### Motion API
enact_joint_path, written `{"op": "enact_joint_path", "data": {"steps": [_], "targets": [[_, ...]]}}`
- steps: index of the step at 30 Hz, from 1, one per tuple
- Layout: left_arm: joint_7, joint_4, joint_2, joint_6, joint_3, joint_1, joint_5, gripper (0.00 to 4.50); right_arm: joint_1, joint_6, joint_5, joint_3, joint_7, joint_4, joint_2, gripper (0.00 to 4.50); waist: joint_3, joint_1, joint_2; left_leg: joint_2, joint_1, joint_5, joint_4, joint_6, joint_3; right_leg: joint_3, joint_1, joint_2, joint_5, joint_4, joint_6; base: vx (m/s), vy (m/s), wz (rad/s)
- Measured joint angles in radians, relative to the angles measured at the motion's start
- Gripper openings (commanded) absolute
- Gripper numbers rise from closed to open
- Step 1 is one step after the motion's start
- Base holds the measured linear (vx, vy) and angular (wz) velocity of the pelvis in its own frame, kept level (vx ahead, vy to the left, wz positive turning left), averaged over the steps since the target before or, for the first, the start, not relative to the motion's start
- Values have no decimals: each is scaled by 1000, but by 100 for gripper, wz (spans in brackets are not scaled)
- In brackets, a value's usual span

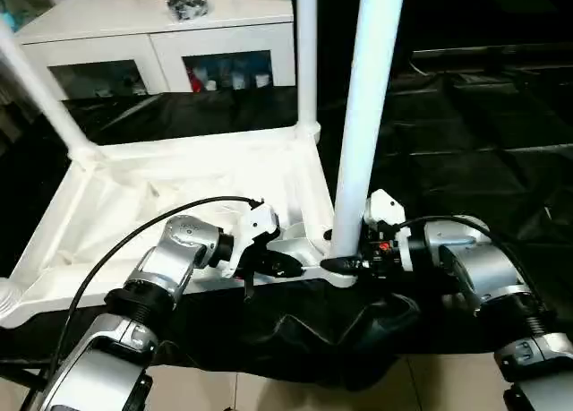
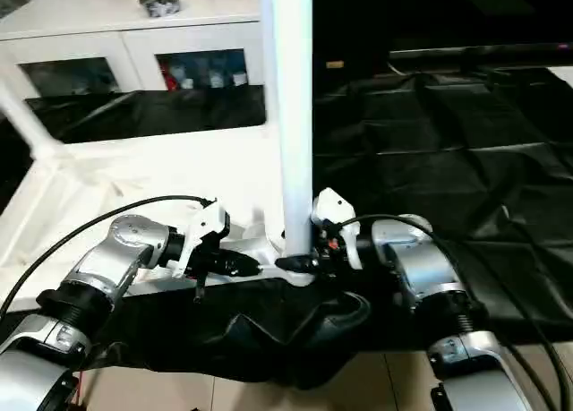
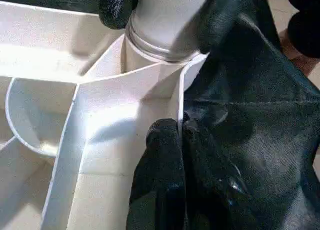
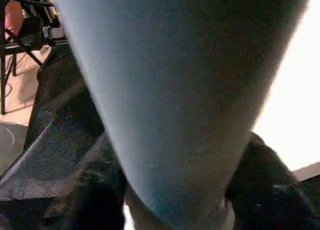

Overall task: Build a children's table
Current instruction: Rotate leg to tighten

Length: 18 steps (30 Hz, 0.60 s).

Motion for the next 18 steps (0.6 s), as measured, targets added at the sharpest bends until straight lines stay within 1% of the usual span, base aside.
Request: {"op": "enact_joint_path", "data": {"steps": [1, 8, 10, 11, 12, 13, 15, 16, 18], "targets": [[-2, 0, 1, 1, 0, 0, 0, 0, 2, 1, 0, 0, 0, -3, 0, 223, 0, 0, 0, 0, 0, 0, 0, 0, 0, 0, 0, 0, 0, 0, 0, 0, 0, 0], [-5, 0, 3, 14, 1, 0, 0, 0, 17, 0, 2, -6, -17, -21, 12, 211, -1, 0, 0, 0, 2, 0, 0, 0, 0, 0, 2, 0, -1, 0, 1, 0, 0, 0], [60, 12, -9, 26, 21, 0, 3, 0, 20, -14, -6, -45, -123, 14, 67, 209, -1, -4, -1, 0, 7, 0, 0, 0, 0, 1, 4, 0, -2, 0, 4, 0, 0, 0], [100, 22, -18, 31, 34, -3, 8, 0, 17, -21, -12, -66, -191, 37, 96, 209, -1, -9, 0, 0, 8, 0, 0, 0, 1, 1, 4, 0, -2, 1, 3, 0, 0, 0], [165, 39, -36, 33, 49, -11, 16, 0, 5, -27, -21, -89, -294, 70, 134, 206, -2, -20, 1, -1, 12, 0, 0, 0, 1, 2, 5, 0, -2, 1, 3, 0, 0, 0], [212, 52, -55, 35, 57, -18, 24, 0, -6, -28, -30, -99, -367, 95, 151, 205, -2, -27, 1, -2, 14, 0, 0, 0, 1, 2, 5, 0, -2, 0, 4, 0, 0, 0], [320, 73, -101, 48, 75, -34, 37, 0, -42, -26, -53, -127, -531, 152, 196, 203, -1, -43, 0, -3, 14, 0, 2, 0, 0, 3, 5, 0, -2, -1, 4, 0, 0, 0], [349, 78, -115, 54, 80, -37, 40, 0, -53, -26, -58, -137, -582, 167, 211, 202, -1, -52, 0, -4, 13, 0, 2, 0, -1, 2, 5, -1, -2, -2, 4, 0, 0, 0], [396, 79, -144, 63, 89, -38, 39, 0, -65, -24, -60, -154, -668, 191, 235, 201, -1, -62, 0, -6, 13, 0, 2, 0, -3, 3, 5, -2, -2, -4, 4, 0, 0, 0]]}}
